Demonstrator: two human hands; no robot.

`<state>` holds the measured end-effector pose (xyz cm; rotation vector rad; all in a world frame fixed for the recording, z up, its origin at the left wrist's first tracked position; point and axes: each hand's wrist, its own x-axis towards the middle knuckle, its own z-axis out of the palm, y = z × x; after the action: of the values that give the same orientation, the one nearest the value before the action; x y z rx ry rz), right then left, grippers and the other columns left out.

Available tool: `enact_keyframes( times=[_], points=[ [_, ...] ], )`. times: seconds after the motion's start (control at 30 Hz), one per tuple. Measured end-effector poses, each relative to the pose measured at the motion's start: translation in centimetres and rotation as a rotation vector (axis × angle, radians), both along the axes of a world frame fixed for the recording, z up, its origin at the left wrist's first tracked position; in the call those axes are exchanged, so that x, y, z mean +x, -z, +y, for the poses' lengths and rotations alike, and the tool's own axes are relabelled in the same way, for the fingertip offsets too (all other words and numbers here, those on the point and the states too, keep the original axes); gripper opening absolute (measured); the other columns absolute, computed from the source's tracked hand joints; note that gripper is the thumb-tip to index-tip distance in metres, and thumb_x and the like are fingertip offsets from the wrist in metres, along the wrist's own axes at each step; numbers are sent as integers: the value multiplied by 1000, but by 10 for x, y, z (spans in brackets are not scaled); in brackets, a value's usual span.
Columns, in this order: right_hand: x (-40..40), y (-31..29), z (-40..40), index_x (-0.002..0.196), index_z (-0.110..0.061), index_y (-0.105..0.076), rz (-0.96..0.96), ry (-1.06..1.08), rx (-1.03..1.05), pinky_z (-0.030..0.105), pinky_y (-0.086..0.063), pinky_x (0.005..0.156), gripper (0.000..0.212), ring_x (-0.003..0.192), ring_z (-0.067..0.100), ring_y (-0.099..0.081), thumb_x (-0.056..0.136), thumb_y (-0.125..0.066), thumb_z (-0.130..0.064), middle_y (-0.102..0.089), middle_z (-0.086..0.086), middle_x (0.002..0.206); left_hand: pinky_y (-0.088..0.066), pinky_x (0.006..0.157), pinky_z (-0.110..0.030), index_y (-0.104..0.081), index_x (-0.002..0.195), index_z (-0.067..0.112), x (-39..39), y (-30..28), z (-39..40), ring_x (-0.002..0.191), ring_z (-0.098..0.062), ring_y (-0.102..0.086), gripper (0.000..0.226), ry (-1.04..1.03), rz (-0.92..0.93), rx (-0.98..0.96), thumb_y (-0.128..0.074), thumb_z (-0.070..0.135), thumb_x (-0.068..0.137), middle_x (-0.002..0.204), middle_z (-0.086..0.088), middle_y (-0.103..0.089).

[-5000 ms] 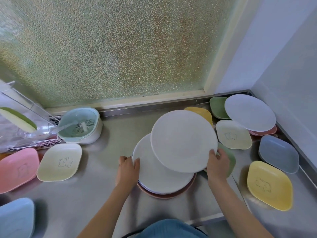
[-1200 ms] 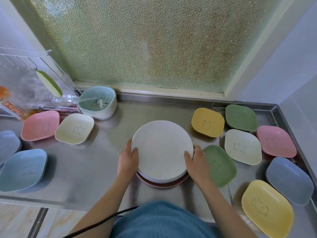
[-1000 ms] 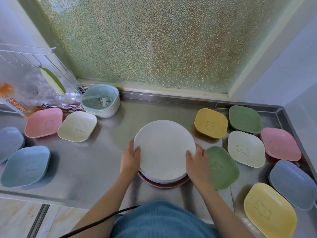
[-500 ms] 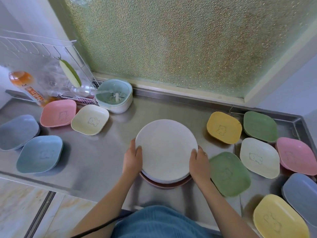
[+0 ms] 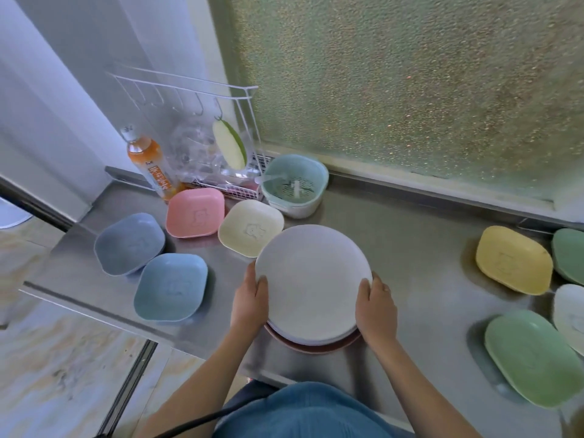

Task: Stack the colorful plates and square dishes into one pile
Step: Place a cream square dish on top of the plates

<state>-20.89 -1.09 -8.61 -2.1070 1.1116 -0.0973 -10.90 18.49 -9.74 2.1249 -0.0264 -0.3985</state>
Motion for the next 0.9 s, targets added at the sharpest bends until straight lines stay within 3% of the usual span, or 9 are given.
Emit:
enact_keyframes(
  times=[0.17, 0.33, 0.47, 0.57, 0.67, 0.77, 0.83, 0.9],
  points=[
    [6, 5, 31, 136, -10, -42, 31, 90, -33, 45, -42, 95, 46, 112, 38, -53, 98, -27, -31, -51, 19, 131, -43, 73, -32, -35, 128, 35, 23, 2, 24, 81, -15, -57, 36, 81, 3, 16, -33, 32, 93, 97, 5, -59],
    [9, 7, 39, 136, -11, -43, 39, 143, -45, 44, -39, 97, 45, 114, 38, -52, 98, -29, -30, -53, 19, 130, -49, 68, -30, -52, 104, 35, 58, -3, 34, 80, -13, -62, 24, 21, 0, -26, -39, 38, 84, 91, 10, -66],
    [9, 9, 40, 132, -12, -48, 24, 172, -52, 43, -39, 96, 41, 112, 37, -53, 98, -32, -30, -56, 18, 125, -46, 70, -39, -48, 99, 8, 97, -1, 41, 83, -34, -57, 19, -104, 38, 62, -42, 23, 90, 92, -12, -61],
    [8, 11, 42, 127, -12, -51, 9, 192, -56, 41, -40, 93, 40, 109, 36, -55, 98, -32, -30, -59, 17, 120, -49, 75, -41, -55, 90, -4, 123, 2, 43, 81, -37, -59, 33, -114, 181, 102, -42, 27, 92, 86, -22, -63],
    [8, 10, 44, 121, -14, -55, -13, 201, -48, 37, -40, 88, 37, 105, 33, -56, 97, -31, -30, -62, 13, 116, -56, 76, -48, -58, 102, -6, 140, 3, 39, 76, -37, -63, 30, -213, 347, -17, -49, 20, 90, 98, -27, -65],
    [8, 8, 45, 121, -18, -55, -14, 198, -30, 34, -39, 85, 37, 104, 29, -56, 97, -30, -31, -62, 10, 116, -59, 61, -44, -50, 118, -4, 150, 1, 33, 76, -40, -65, 35, -318, 519, -176, -47, 4, 84, 114, -27, -59],
    [9, 6, 44, 124, -20, -54, -11, 195, -11, 33, -39, 84, 38, 105, 27, -56, 97, -29, -32, -61, 8, 117, -58, 56, -41, -46, 124, 0, 151, -2, 31, 83, -40, -66, 42, -332, 526, -159, -45, 4, 82, 117, -25, -58],
    [8, 4, 44, 125, -20, -53, -18, 190, -2, 34, -39, 85, 38, 104, 27, -55, 97, -29, -31, -61, 8, 118, -57, 65, -43, -42, 127, 2, 149, -9, 28, 89, -40, -63, 44, -349, 454, -99, -47, 9, 83, 120, -22, -56]
  ],
)
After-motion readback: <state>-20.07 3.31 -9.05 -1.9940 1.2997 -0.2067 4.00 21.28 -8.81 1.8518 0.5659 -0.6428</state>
